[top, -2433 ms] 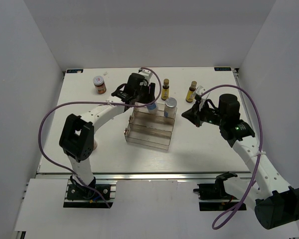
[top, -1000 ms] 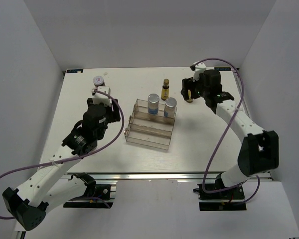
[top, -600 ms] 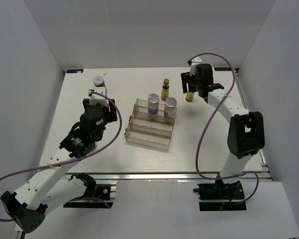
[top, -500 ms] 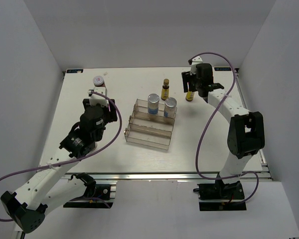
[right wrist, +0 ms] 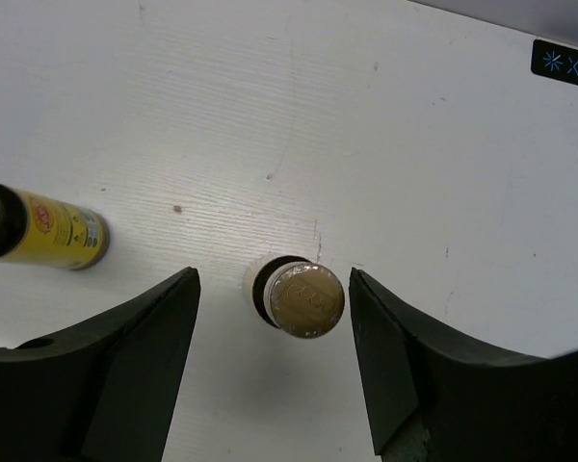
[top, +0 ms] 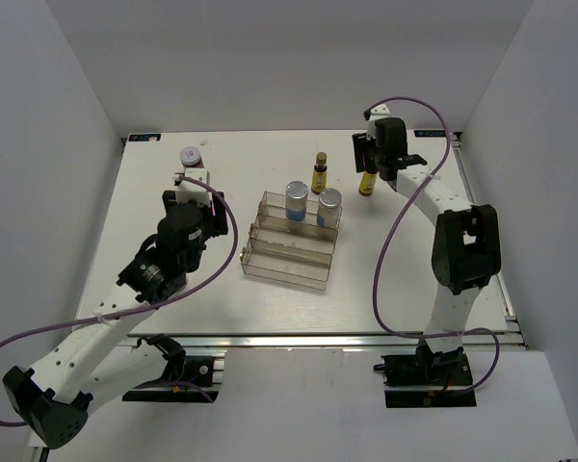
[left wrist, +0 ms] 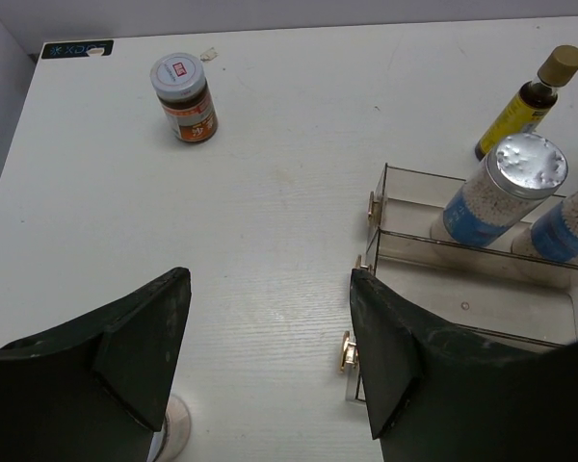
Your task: Organize the condiment bottles
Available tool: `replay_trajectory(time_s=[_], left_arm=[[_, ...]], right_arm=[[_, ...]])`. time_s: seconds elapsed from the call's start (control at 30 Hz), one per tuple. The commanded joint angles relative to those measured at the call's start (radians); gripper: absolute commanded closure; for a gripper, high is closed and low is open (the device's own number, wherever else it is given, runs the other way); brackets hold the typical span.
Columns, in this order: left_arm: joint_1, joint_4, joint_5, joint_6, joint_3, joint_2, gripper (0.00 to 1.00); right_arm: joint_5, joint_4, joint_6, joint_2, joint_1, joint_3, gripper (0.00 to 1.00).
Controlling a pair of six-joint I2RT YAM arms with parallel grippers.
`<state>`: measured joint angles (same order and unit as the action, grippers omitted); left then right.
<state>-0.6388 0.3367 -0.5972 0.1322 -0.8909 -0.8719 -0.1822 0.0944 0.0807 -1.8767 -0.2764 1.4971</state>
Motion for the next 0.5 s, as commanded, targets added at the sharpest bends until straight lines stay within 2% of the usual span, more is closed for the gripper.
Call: replay_trajectory(time_s=[0.0, 0.47], left_arm=[[-0.001, -0.002, -0.010, -0.009, 0.012, 0.001, 0.23], [0.001, 0.001, -0.021, -0.013, 0.013, -0.009, 0.23]], right_arm=[[-0.014, -0.013, -0.024, -0.035, 0.022, 0.067, 0.32], [0.078, -0.010, -0.050, -0.062, 0.065, 0.072, 0.55]])
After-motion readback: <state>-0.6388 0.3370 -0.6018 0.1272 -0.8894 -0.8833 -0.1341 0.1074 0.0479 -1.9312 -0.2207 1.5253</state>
